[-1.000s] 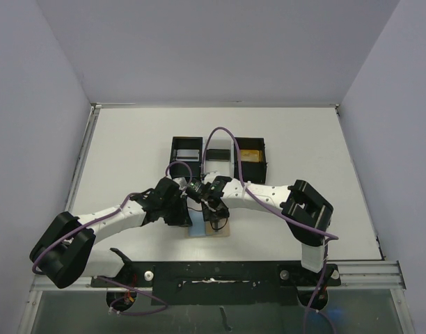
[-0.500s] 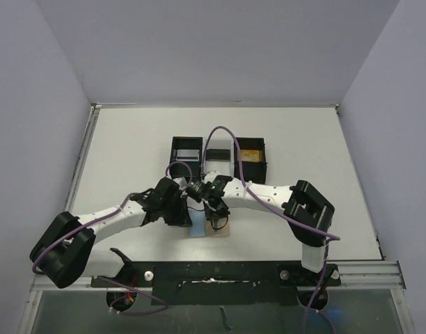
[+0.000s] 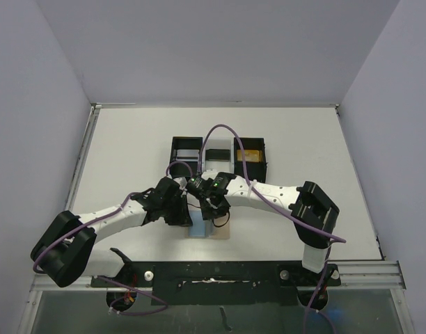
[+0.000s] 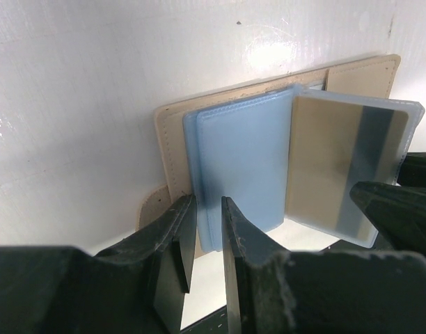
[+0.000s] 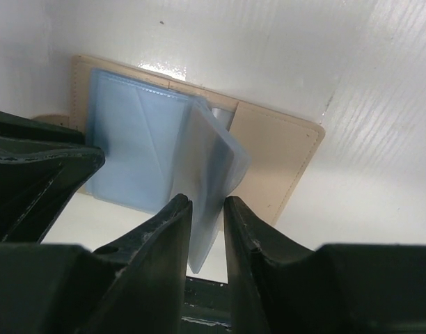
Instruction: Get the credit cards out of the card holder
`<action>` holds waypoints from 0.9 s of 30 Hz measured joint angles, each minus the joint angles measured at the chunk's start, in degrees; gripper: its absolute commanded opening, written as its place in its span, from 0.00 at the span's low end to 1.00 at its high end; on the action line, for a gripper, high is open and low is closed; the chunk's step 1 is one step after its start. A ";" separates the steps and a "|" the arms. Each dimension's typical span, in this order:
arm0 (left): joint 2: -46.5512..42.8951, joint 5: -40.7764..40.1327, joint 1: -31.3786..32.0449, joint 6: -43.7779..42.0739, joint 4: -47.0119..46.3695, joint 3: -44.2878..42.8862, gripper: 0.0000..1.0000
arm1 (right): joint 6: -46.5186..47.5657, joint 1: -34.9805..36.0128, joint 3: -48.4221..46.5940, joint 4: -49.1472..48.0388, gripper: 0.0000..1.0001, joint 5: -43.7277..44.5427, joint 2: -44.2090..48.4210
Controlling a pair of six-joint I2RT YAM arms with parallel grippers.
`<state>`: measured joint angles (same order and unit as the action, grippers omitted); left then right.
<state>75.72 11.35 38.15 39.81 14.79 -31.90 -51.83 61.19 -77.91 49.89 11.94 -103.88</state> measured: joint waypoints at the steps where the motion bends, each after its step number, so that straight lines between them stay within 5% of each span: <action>1: 0.00 0.00 0.00 0.00 0.02 -0.02 0.20 | 0.24 0.00 0.00 0.02 0.29 -0.28 -0.02; 9: 0.11 0.02 0.00 0.00 0.09 -0.13 0.20 | 0.20 0.00 0.00 0.90 0.50 -0.55 -0.02; 27: 0.92 0.39 0.00 -0.02 0.04 -0.72 0.20 | -4.79 -2.40 7.67 -4.00 0.60 0.24 0.46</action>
<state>76.64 11.75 38.15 39.79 14.83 -32.62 -56.62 58.78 -70.24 45.89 12.19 -103.42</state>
